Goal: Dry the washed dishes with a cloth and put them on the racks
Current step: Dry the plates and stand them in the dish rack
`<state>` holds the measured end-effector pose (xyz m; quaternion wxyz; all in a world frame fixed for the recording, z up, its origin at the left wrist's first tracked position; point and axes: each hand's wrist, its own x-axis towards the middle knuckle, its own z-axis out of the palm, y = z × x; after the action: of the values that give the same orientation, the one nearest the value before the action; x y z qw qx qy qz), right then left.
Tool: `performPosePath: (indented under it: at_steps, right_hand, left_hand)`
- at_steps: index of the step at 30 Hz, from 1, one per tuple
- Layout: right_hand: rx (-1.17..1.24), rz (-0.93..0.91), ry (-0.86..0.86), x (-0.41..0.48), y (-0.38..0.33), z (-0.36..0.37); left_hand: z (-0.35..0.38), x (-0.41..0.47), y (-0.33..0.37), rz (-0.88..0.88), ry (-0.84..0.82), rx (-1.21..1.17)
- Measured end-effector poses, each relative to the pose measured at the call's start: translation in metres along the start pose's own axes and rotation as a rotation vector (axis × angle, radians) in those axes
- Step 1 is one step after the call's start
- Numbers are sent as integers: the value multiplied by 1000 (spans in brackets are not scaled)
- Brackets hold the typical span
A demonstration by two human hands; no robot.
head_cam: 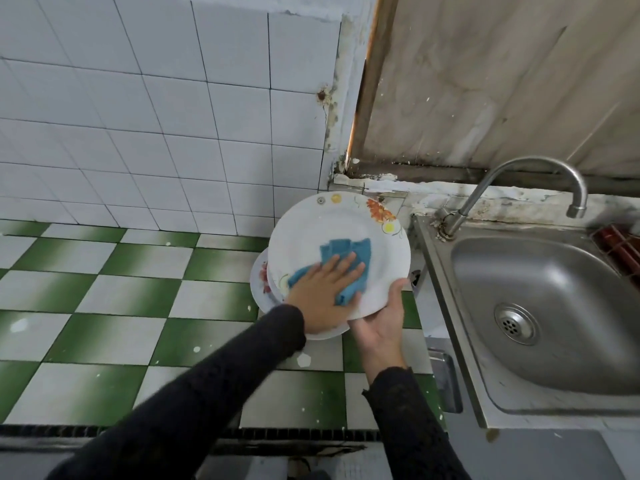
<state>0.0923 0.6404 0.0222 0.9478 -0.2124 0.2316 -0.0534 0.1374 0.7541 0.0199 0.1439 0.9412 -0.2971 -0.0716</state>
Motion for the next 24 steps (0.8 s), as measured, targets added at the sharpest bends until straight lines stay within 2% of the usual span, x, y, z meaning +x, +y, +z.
performPosePath:
  at_steps: [4,7,10,13,18,20,24]
  right_hand:
    - [13,0,-89,0,-8,3]
    - [-8,22,-111,5,-11,5]
    - [-53,56,-136,13,-5,8]
    - [-62,77,-123,18,1,10]
    - [-82,71,-136,11,-9,14]
    - [-83,67,-145,11,-14,13]
    - [-58,83,-150,15,-15,12]
  left_hand:
    - [-17,12,-50,-173,60,221]
    - [-7,0,-32,-235,83,117]
    - [4,-9,11,-114,30,-118]
    - [-8,4,13,-11,17,-122]
    - [-30,28,-56,-214,85,100]
    - [-25,18,-63,-231,108,147]
    - [6,-12,-13,-142,59,-119]
